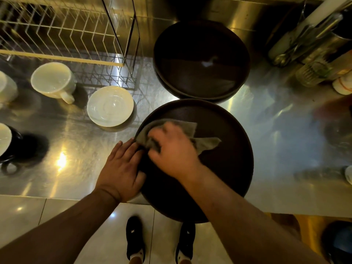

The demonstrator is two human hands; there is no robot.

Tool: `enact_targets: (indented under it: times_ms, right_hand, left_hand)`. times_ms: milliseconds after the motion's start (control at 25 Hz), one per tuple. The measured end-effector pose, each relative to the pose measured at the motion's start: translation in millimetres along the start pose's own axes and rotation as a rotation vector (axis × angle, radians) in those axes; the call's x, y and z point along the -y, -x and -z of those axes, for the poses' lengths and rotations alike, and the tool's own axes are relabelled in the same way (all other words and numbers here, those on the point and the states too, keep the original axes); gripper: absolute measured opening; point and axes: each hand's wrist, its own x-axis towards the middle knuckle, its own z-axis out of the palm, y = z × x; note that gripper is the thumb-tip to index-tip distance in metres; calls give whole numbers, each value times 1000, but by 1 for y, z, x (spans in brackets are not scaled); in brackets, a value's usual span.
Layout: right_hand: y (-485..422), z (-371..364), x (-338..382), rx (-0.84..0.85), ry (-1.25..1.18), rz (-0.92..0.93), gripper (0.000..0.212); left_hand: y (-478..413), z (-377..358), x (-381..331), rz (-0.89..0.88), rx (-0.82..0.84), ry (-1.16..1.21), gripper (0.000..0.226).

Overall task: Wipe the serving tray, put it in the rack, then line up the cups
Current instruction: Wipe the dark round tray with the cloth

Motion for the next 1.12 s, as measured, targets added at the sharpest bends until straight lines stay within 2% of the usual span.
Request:
enact_targets:
  times_ms: [80,120,200,320,440,480,560,680,720,800,880,960,1120]
  right_hand:
    - [19,-15,-1,102,157,150,31]
    - [30,-13,-16,121,188,166,29]
    - [53,6,-57,167,237,117,31]
    - [83,43,-109,202,279,-65,31]
    - [87,62,-116,258,209,-188,26]
    - [82,65,-109,232,118,-230,25]
    - [63,63,-87,74,-64,-285,35]
    - [30,41,-36,-114,-113,-160,57]
    - [22,29,-19,-93,-91,-85,55]
    - [15,3,2,51,68,61,44]
    - [23,-6,-12,148,191,126,36]
    - [43,6,-51,186,198,57,32]
    - [86,57,-137,218,206,-246,34]
  left_hand:
    - [-1,0,-1,8,-11,-1,65]
    - [-1,1,-2,10,-15,10,65]
    - [-1,2,-2,13,-10,31,69]
    - [-1,3,-1,23,10,28,71]
    - [-1,2,-1,21,23,16,71]
    - [-1,2,-1,17,25,13,71]
    - [-1,2,-1,13,22,11,72]
    - [0,2,-1,-1,1,15,72]
    - [0,2,-2,-11,-12,18,70]
    - [1,2,-1,-16,-27,13,65]
    - [0,1,-1,-9,-24,4,64]
    - [-1,0,0,-5,-21,11,68]
    - [-2,2,-1,10,-9,15,70]
